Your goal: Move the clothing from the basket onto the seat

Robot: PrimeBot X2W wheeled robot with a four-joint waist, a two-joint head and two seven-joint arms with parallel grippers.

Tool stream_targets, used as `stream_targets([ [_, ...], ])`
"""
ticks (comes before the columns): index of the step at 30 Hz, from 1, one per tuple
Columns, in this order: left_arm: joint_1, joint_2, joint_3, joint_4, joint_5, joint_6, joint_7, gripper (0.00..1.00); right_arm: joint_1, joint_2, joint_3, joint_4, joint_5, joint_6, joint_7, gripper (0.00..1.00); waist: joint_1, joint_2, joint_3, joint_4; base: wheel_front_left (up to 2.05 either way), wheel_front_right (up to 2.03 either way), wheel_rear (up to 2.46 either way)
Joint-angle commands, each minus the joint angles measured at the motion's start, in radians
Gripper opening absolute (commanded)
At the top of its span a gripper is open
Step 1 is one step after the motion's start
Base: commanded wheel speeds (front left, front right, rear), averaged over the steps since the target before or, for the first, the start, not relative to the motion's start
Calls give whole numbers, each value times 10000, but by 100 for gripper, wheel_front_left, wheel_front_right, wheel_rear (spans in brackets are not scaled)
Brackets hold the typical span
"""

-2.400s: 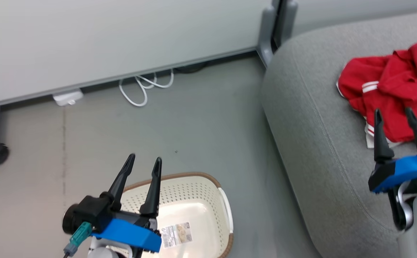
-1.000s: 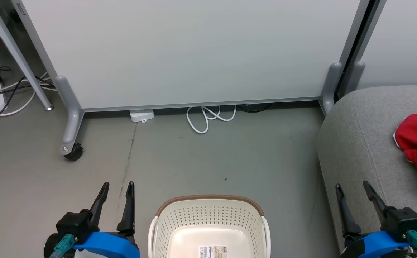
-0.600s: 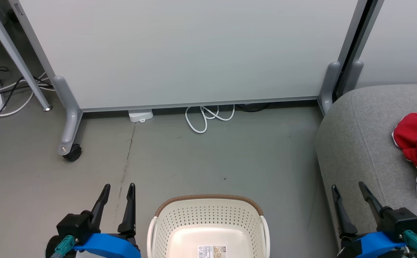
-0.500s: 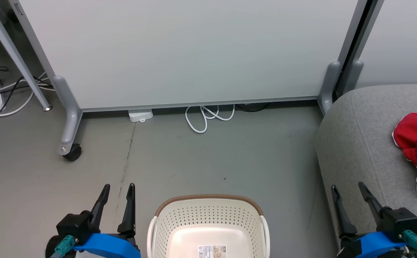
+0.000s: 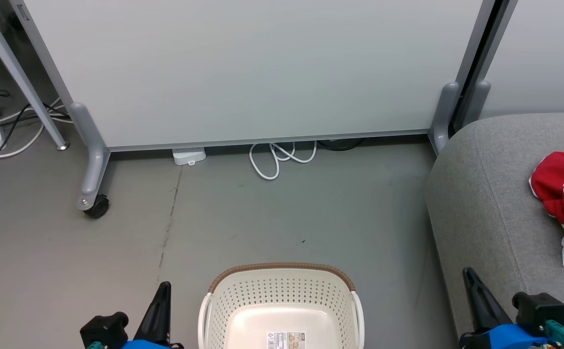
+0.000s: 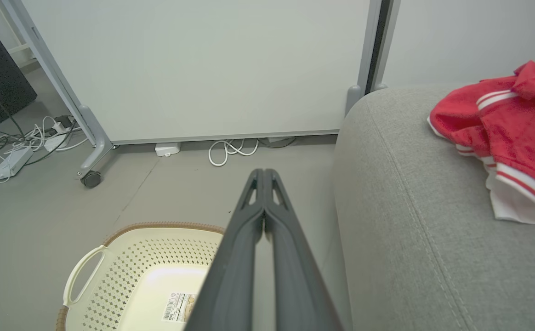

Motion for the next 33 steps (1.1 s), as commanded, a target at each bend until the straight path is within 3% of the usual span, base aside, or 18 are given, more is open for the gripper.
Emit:
stream_targets([
  [1,-241,27,185,-246,-505,-6,122,0,-183,-31,-66,-111,638,0,88,0,0,-1,-1,-14,0,0,0],
  [33,-570,-239,1292,-960,-4844,-30,1395,0,-666,-52,-156,-146,6179,1,893,0,0,-1,-9,-234,0,0,0],
])
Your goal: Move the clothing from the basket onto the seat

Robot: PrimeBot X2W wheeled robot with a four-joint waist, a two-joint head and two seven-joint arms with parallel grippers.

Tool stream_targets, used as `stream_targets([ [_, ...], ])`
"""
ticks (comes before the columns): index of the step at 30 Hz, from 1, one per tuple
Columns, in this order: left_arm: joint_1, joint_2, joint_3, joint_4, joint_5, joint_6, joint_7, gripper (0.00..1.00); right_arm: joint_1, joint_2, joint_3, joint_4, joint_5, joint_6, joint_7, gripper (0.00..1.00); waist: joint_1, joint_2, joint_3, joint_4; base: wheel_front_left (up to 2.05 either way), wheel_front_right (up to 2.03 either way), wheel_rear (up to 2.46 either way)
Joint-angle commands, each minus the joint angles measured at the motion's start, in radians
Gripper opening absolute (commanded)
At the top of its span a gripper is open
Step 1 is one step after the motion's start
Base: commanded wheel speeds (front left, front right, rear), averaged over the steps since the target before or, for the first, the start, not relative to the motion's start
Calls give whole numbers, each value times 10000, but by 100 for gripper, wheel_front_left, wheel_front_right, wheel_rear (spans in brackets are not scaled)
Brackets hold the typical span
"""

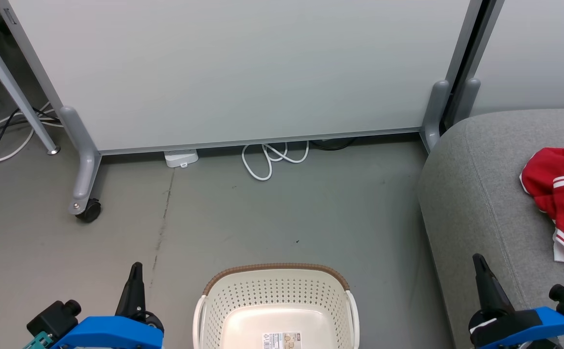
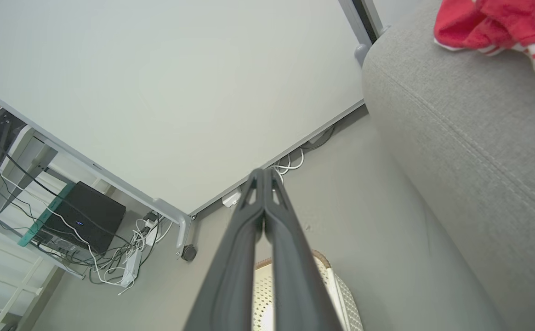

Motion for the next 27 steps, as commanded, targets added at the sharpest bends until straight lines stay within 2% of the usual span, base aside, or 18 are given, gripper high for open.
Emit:
stream_targets([
  [1,-275,10,112,-183,-263,-31,70,0,-287,-51,-28,-130,368,2,42,0,0,-1,0,-8,0,0,0],
  [27,-475,-173,817,-617,-2901,-51,875,0,-606,-67,-126,-95,3742,3,582,0,0,-1,-8,-193,0,0,0],
])
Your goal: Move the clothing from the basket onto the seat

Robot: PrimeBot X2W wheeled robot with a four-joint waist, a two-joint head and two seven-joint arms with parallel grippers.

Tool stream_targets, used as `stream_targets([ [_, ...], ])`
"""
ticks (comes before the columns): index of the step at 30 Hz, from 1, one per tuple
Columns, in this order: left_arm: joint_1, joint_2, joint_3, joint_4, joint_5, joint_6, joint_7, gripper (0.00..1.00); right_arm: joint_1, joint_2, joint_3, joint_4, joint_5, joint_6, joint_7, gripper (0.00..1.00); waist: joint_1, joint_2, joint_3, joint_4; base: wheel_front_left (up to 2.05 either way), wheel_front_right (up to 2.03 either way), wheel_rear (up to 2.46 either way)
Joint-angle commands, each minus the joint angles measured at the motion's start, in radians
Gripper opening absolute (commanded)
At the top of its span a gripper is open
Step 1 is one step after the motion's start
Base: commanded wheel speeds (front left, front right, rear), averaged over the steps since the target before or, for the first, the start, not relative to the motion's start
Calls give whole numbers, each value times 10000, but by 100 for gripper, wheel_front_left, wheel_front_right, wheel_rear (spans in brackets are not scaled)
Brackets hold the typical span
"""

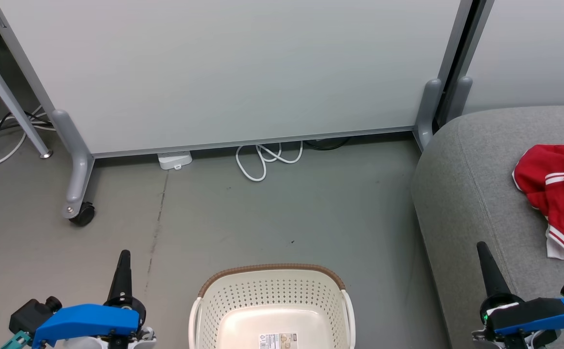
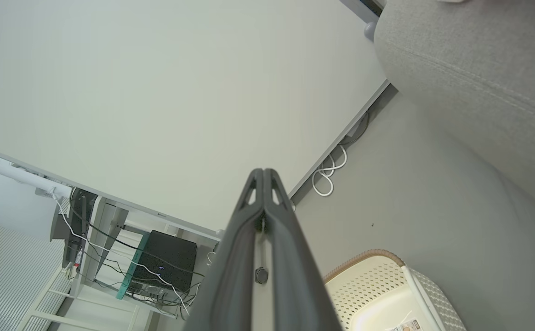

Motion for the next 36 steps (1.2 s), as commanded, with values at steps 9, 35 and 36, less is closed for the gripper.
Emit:
stream_targets([
  [9,-307,-48,291,-265,-919,-57,294,0,-312,-66,-54,-79,1182,5,191,0,0,-1,-3,-67,0,0,0],
  [35,-431,-186,805,-560,-2763,-76,855,0,-537,-76,-124,-48,3561,6,580,0,0,-1,-10,-244,0,0,0],
  [36,-433,-189,825,-568,-2830,-77,886,0,-545,-77,-126,-47,3642,6,594,0,0,-1,-10,-251,0,0,0],
])
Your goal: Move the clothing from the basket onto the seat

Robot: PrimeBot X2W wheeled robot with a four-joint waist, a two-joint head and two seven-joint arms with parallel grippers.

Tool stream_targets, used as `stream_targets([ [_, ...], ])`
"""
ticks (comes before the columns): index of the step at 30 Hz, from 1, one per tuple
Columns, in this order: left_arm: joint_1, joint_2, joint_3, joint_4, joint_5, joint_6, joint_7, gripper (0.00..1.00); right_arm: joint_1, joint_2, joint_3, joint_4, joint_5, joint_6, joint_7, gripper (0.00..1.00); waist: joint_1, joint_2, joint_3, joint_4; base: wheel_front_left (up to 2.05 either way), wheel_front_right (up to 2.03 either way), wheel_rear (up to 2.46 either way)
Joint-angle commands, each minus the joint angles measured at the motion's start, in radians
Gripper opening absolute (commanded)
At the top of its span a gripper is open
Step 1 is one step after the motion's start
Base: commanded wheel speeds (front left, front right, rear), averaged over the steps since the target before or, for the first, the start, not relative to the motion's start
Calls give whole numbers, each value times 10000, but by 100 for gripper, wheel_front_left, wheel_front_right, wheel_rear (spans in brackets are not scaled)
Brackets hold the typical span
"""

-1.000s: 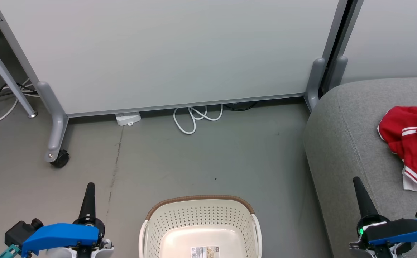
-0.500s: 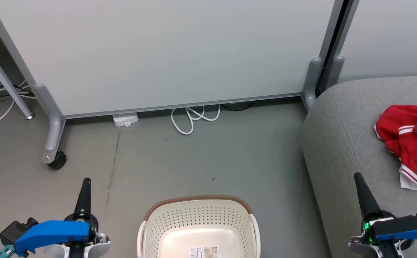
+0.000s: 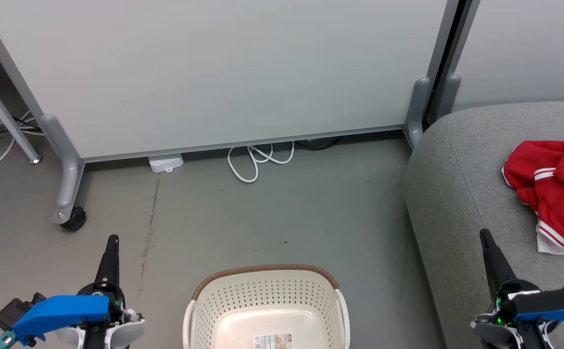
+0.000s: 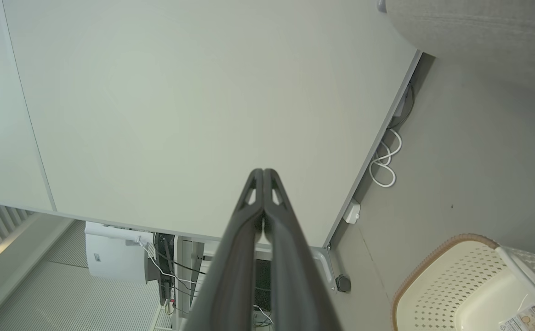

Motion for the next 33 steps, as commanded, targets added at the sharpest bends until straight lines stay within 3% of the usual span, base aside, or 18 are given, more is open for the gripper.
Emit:
stream_targets([
  [1,-170,3,86,-82,-131,-78,78,0,-191,-64,-28,-47,179,6,52,0,-1,0,0,-6,0,0,0],
  [26,-269,-112,484,-315,-1627,-95,540,0,-357,-69,-81,-15,2102,7,354,0,-1,0,-7,-183,0,0,0],
  [33,-252,-117,490,-316,-1627,-96,541,0,-344,-70,-79,-14,2101,7,362,0,-1,0,-7,-188,0,0,0],
])
